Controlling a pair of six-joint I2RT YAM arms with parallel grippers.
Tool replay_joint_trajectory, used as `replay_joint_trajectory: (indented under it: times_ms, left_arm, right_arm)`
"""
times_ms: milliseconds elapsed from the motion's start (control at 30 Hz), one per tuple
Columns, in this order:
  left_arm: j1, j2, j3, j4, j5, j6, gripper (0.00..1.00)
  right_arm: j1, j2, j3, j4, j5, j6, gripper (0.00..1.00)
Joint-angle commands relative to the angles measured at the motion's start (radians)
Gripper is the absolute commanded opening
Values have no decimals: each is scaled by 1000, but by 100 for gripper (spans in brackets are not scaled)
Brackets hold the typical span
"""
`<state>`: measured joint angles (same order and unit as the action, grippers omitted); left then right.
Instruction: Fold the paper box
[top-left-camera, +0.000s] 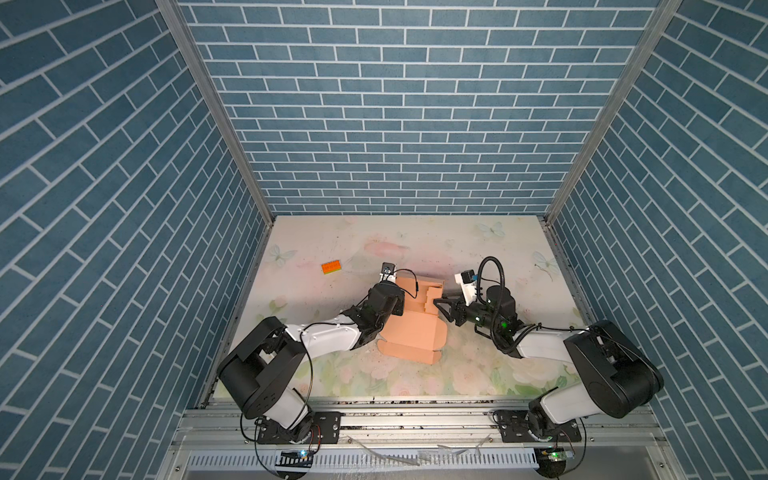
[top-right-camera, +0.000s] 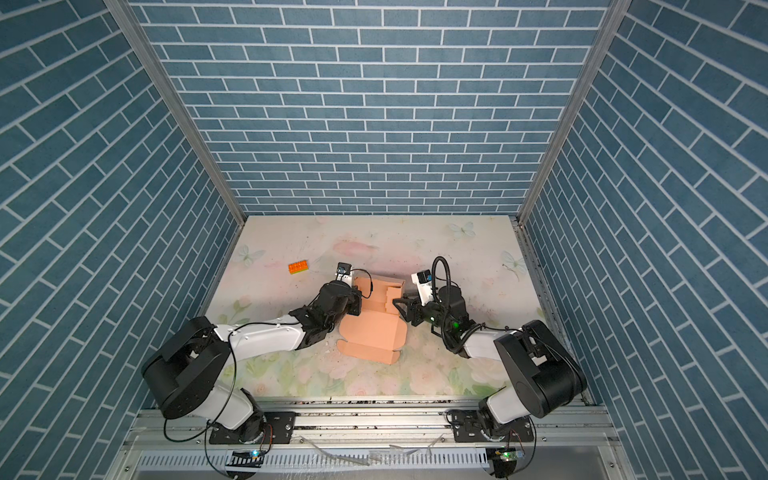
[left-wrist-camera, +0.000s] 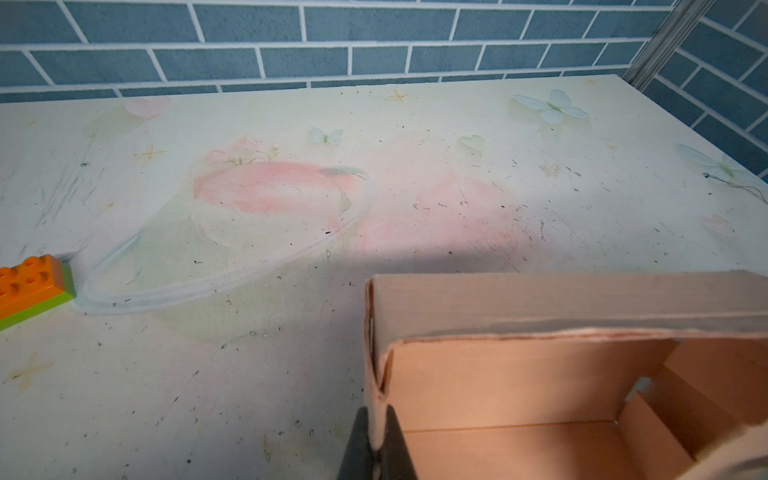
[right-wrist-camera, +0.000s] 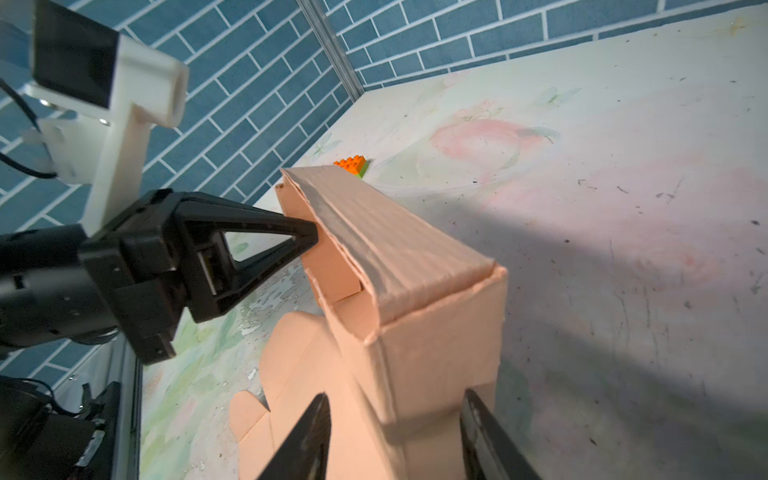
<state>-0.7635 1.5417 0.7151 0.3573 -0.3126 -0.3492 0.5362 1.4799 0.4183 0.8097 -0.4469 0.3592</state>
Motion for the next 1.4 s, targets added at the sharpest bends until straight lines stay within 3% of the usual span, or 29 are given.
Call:
replay_joint_trajectory:
  times_ms: [0, 200, 767, 1367]
  left_arm:
    - [0, -32, -13, 16, 11, -5, 0]
    - [0, -33, -13, 27, 13, -11, 0]
    - [-2, -39, -45, 32, 10, -20, 0]
    - [-13, -37, -26, -4, -14, -27, 0]
  right_arm:
    - [37, -51, 42, -80, 172, -85, 50]
    - [70, -84, 36, -116, 336, -106, 48]
    - [161, -3, 98, -116, 496, -123, 36]
    - [227, 13, 134, -224, 797, -73, 0]
